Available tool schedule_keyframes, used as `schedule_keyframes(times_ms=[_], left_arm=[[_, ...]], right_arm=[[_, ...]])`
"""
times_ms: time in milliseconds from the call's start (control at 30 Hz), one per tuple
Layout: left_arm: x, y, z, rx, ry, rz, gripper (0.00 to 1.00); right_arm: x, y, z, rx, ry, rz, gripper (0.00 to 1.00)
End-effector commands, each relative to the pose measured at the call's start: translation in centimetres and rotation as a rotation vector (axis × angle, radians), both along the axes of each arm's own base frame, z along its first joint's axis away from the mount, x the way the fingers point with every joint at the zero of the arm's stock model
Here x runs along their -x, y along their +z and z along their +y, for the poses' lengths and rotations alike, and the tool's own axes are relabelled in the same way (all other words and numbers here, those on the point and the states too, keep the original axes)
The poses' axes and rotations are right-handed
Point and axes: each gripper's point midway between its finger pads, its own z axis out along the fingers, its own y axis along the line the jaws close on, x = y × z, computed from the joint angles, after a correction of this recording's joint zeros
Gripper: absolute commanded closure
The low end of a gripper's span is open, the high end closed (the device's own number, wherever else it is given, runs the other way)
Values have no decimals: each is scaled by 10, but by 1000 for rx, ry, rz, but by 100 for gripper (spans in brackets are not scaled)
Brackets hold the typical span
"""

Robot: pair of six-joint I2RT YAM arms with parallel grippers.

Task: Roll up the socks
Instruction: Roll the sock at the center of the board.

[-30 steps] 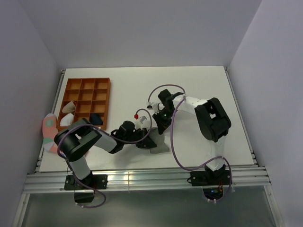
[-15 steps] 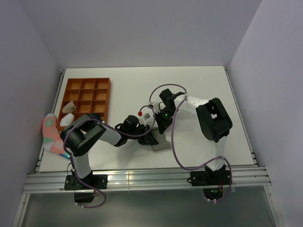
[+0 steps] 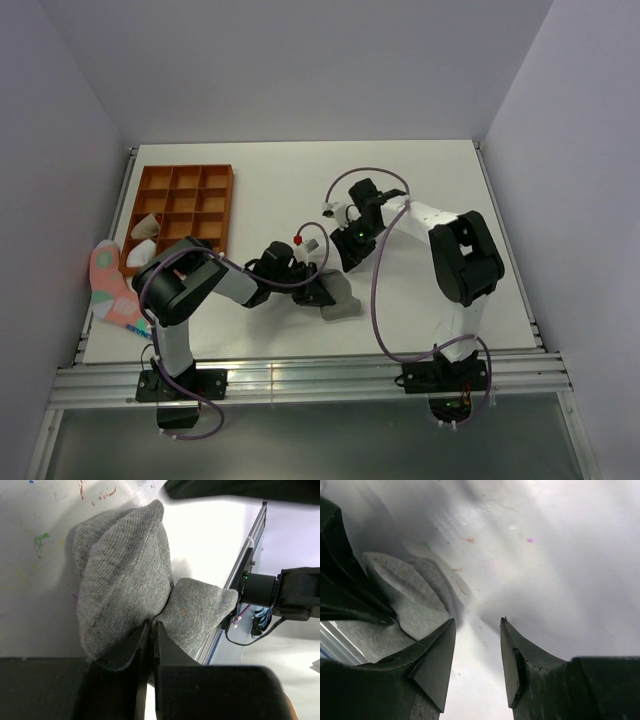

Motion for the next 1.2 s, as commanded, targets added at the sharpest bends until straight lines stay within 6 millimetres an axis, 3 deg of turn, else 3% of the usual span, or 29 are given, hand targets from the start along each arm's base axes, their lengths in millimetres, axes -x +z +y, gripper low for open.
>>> schedule_keyframes(times_ms=[0, 200, 300, 467, 533, 700, 1167], left_arm=[[59, -110, 90, -482, 5, 199, 100], [60, -109, 93, -483, -6, 211, 100], [59, -108, 92, -479, -18, 211, 100], [59, -106, 93, -486, -31, 213, 100], [60, -106, 93, -485, -37, 217, 100], [63, -109, 97, -487, -35, 229, 100], [66, -112, 97, -476, -35, 246, 100]], right_arm=[[-20, 36, -9, -59, 2, -136, 51], [-13, 75, -25, -154, 98, -326, 49], [8, 82, -29, -184, 209, -395, 49], [45, 72, -35, -149, 386, -506, 48], [60, 57, -33, -121, 450, -545, 46], [87, 54, -15, -122, 590, -674, 41], [118, 42, 11, -126, 719, -721, 39]])
